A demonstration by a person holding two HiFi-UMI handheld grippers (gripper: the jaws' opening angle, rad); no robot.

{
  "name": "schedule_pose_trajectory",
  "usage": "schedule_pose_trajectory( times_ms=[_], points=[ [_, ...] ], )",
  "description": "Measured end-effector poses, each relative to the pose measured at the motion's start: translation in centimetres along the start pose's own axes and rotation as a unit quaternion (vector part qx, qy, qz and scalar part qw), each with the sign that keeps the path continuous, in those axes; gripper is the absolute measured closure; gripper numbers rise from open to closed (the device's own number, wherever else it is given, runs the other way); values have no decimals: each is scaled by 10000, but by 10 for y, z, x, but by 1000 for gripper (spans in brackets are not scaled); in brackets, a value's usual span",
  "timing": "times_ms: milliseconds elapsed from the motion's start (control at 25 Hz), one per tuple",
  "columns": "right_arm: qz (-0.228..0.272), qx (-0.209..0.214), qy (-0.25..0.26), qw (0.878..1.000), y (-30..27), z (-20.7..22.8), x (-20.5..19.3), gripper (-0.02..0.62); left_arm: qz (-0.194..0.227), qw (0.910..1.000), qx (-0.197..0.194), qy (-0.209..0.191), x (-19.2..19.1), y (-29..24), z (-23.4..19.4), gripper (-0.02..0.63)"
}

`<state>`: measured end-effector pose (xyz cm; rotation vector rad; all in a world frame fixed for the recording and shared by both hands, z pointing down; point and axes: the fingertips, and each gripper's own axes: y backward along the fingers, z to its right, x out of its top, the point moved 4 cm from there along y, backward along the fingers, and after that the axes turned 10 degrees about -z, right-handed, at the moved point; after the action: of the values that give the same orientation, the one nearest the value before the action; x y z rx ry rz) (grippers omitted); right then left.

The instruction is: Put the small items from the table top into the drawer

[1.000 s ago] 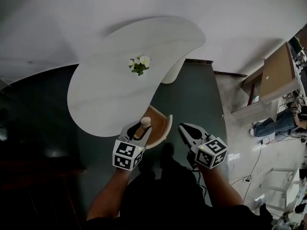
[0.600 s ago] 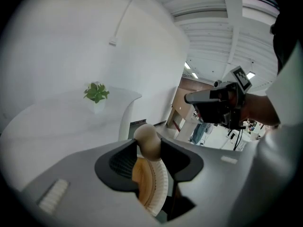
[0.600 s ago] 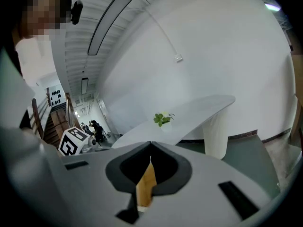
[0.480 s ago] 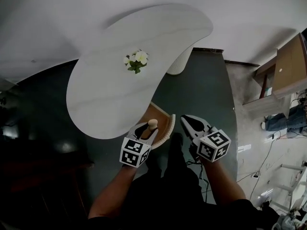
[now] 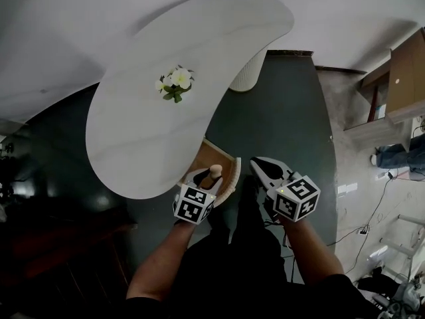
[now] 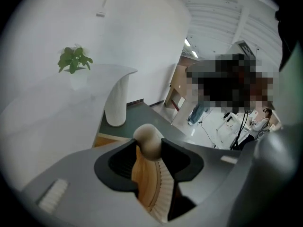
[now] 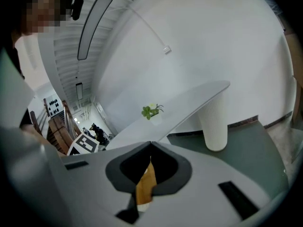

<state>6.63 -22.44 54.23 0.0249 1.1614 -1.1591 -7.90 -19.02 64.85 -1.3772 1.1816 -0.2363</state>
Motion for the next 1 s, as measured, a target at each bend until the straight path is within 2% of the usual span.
schedule_pose_trajectory(
  times_ms=[480,720,1000],
  points=[
    [-251,-115,-304,9992,-1,24,-34,584,-1005,9947,-164,-167,-32,-64,-9,436],
    [-409,29,-342,9986,-17,29,-45,584,-1231,9922,-191,-82,-40,-90,-17,434],
    [-458,83,-260,9986,-31,33,-42,584,-1538,9876,-259,-165,-49,-114,-23,433]
  ],
)
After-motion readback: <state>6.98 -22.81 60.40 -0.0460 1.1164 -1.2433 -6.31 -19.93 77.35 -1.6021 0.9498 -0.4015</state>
